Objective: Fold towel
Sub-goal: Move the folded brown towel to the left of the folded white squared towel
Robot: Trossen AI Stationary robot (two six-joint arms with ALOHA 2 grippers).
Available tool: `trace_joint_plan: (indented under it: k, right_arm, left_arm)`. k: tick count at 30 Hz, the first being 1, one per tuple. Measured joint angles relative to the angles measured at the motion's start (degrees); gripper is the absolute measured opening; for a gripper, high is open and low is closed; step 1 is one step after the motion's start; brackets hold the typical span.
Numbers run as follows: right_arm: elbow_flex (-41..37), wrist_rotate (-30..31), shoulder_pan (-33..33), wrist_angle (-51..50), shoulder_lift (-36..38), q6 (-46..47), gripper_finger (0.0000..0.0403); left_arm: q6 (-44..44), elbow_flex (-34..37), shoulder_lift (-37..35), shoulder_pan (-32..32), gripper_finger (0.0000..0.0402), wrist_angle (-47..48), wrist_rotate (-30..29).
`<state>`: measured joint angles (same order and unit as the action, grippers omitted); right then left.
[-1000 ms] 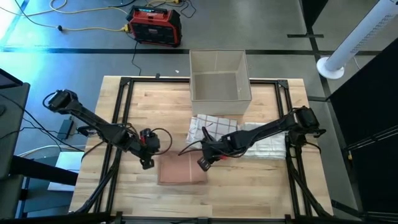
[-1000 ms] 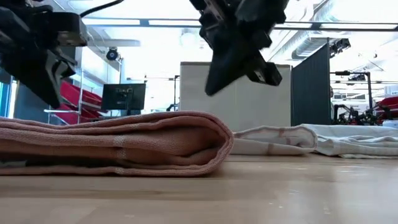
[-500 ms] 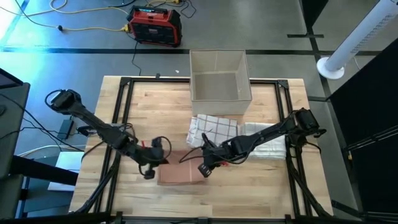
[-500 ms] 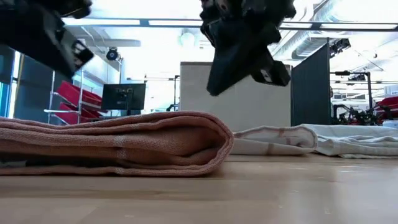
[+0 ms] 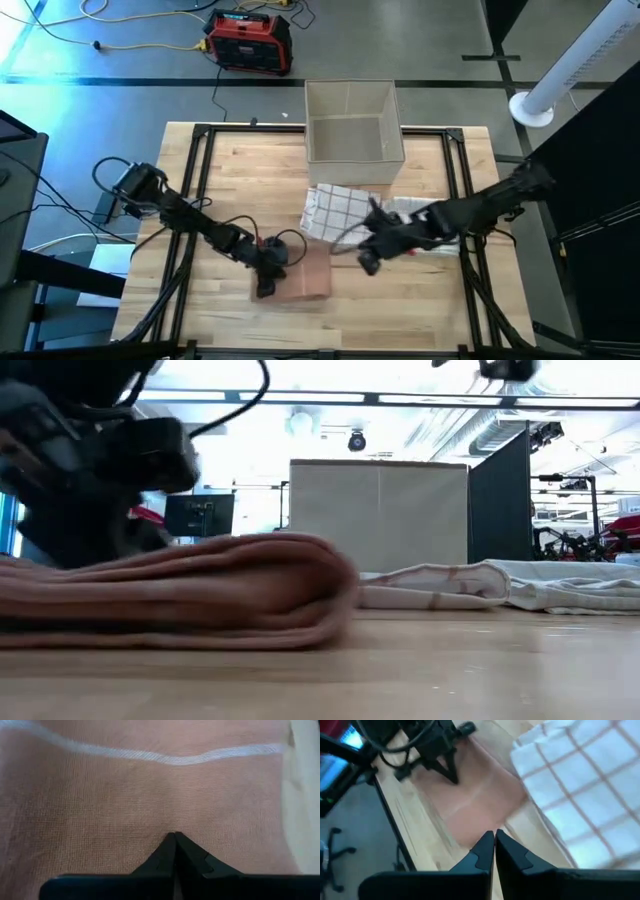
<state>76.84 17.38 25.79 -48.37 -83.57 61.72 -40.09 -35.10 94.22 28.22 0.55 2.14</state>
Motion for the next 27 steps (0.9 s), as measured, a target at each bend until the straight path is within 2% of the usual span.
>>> trace_joint_plan:
  k: [5,9,12,18,22,27]
  right_arm:
    - [0.0,6.4,5.6,-6.6,1.8,4.3,0.0]
    - [0.0,9.1,8.3,-7.5,1.6,5.4,0.0]
    - [0.0,9.8,9.3,-7.5,1.1,5.4,0.0]
    - [0.0,11.0,9.2,-7.4,1.1,5.4,0.0]
    - [0.0,11.6,8.7,-6.8,1.0,5.4,0.0]
    - [0.0,12.5,8.7,-6.2,1.0,6.5,0.0]
  left_arm:
    - [-6.9,0.3,-5.1,3.6,0.0,11.2,2.1]
    - [-10.9,0.3,-9.9,2.7,0.0,28.1,-2.4]
    - [-9.2,0.6,-12.8,-0.3,0.0,37.5,-8.0]
    - [1.5,1.0,-15.4,-11.2,0.0,40.6,-14.4]
    - [10.8,0.9,-14.4,-18.2,0.0,37.5,-17.0]
    - [23.4,0.8,-13.5,-22.8,0.0,33.5,-17.9]
